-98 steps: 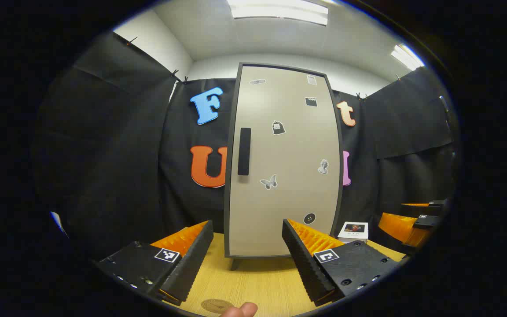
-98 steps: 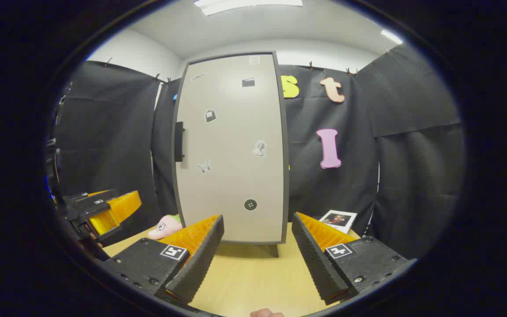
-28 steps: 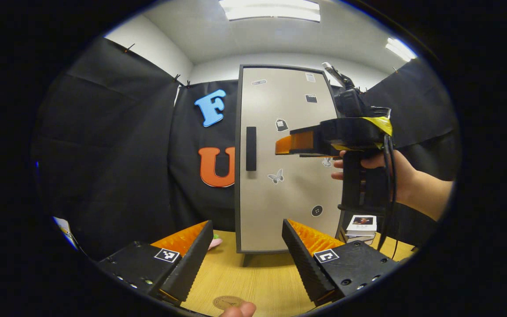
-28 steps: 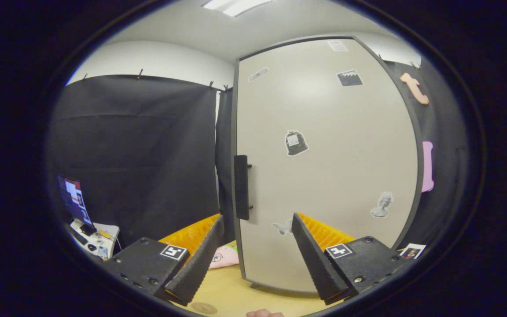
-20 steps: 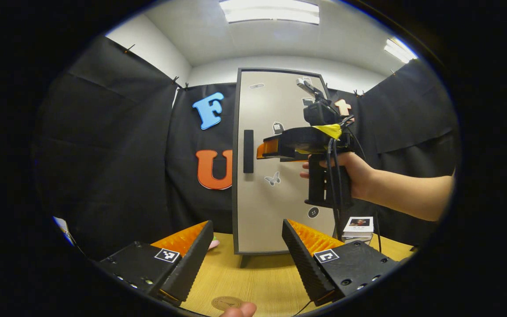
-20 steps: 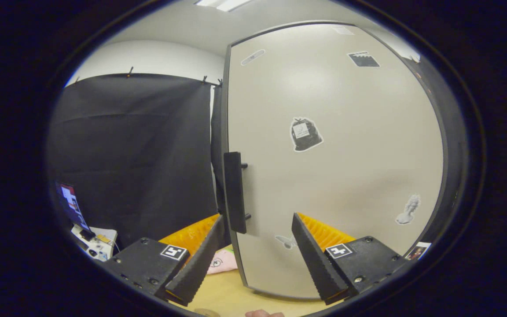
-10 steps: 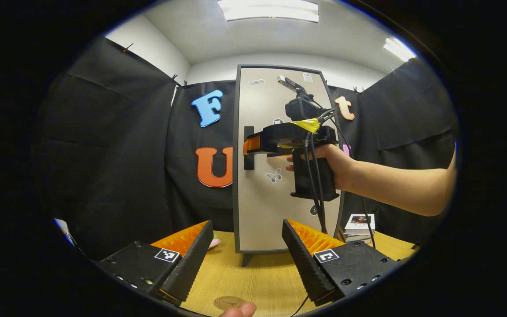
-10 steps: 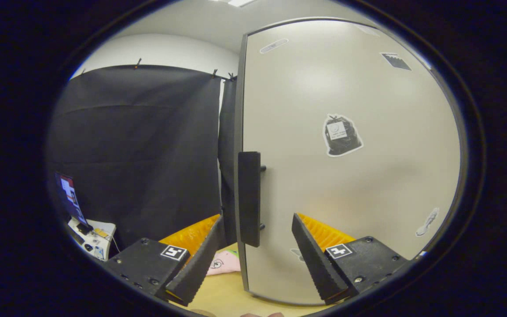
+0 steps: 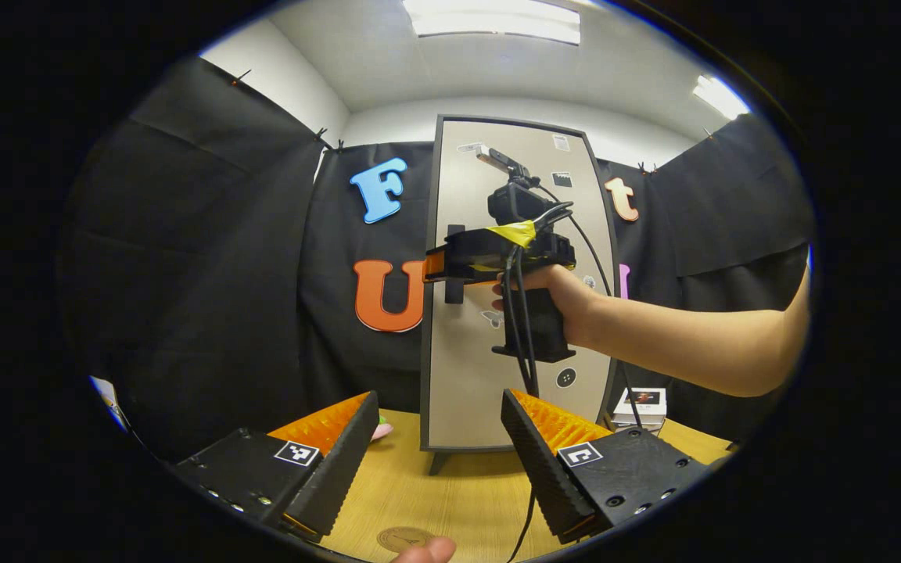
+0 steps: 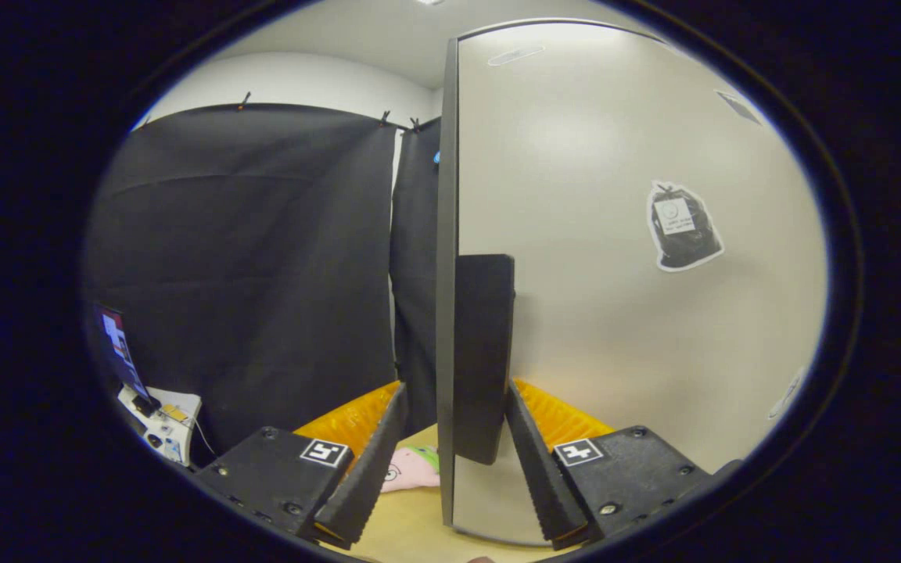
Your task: Open the cabinet door with the right hand, grasp the bottle in the cabinet with the left hand and place it on the coaster, then close the cabinet door with the right hand.
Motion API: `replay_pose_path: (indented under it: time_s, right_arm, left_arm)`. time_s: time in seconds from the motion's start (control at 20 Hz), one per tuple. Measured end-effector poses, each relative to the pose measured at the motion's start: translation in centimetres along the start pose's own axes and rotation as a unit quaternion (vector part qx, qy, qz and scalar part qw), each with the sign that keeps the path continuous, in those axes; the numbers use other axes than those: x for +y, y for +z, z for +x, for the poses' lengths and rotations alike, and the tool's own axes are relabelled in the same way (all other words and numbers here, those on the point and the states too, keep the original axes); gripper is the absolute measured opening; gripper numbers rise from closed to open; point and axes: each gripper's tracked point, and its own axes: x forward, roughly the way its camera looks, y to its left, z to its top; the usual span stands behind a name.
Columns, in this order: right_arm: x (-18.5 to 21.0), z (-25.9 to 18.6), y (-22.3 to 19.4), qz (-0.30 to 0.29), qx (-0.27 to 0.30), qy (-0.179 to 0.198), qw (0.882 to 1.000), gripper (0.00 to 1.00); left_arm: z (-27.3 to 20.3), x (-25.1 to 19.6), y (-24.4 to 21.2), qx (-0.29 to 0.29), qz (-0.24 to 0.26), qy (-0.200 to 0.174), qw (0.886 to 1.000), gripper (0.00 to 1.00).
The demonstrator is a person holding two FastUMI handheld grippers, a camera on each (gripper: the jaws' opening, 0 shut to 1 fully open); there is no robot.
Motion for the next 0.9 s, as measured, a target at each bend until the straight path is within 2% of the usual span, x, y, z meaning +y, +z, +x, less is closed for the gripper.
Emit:
replay_pose_path:
  time_s: [0.1,0.25,0.45,0.6,0.7,0.9]
  right_arm:
    - [-0.1,0.0,0.0,0.001,-0.005,-0.014,1.0,0.75]
    - [-0.6,0.1,-0.1,-0.006,-0.013,-0.03,0.999,0.7]
    - [-1.8,0.2,0.0,-0.016,-0.01,-0.061,0.998,0.38]
    - [-1.8,0.2,-0.1,-0.01,-0.011,-0.059,0.998,0.23]
    - [-1.9,0.2,-0.1,-0.015,-0.012,-0.067,0.998,0.2]
    - [-1.7,-0.1,-0.2,-0.003,-0.006,-0.058,0.998,0.19]
  left_arm:
    - [0.1,0.2,0.0,-0.004,0.003,0.003,1.0,0.95]
    - [0.0,0.1,0.5,-0.013,-0.004,-0.004,1.0,0.95]
    - [-0.1,0.2,0.5,-0.02,0.0,-0.006,1.0,0.95]
    - [-0.1,0.2,0.4,-0.021,-0.009,-0.012,1.0,0.95]
    - [0.0,0.2,0.4,-0.022,-0.008,-0.01,1.0,0.95]
    - [0.0,0.5,0.1,-0.014,-0.002,0.0,1.0,0.95]
